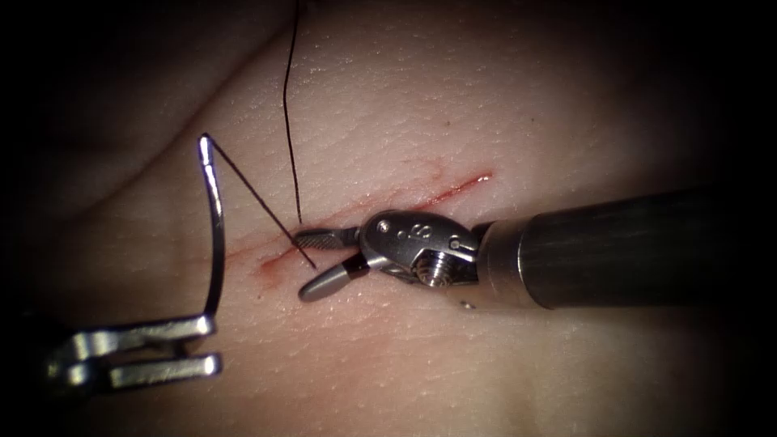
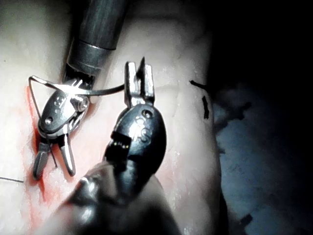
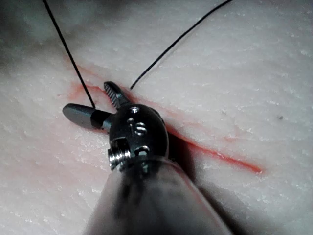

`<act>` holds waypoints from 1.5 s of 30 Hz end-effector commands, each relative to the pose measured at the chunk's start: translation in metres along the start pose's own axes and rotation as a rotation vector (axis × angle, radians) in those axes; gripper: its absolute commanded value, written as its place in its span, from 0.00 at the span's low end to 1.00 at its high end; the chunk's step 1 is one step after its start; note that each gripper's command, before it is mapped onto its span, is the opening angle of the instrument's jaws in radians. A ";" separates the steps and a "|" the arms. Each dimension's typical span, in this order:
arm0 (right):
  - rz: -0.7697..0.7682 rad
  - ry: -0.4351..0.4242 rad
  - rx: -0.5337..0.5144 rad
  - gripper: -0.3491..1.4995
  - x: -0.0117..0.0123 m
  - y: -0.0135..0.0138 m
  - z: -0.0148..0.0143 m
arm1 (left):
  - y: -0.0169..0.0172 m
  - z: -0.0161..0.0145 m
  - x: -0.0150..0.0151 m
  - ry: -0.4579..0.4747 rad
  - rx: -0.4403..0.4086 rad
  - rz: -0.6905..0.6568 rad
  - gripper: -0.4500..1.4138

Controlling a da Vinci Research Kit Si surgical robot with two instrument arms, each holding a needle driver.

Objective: Wound Closure

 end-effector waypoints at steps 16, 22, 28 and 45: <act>-0.037 0.019 0.021 0.81 0.0016 0.0000 -0.0006 | 0.0003 0.0009 -0.0022 0.002 -0.001 0.006 0.00; -0.039 0.024 0.027 0.80 0.0024 -0.0012 0.0000 | 0.0003 0.0009 -0.0025 0.002 -0.002 0.009 0.00; -0.052 0.018 0.022 0.80 0.0011 -0.0013 0.0005 | 0.0004 0.0008 -0.0024 0.001 -0.002 0.009 0.00; -0.065 0.014 0.053 0.00 -0.0009 -0.0020 -0.0009 | -0.0001 0.0001 -0.0028 -0.005 0.001 0.008 0.00</act>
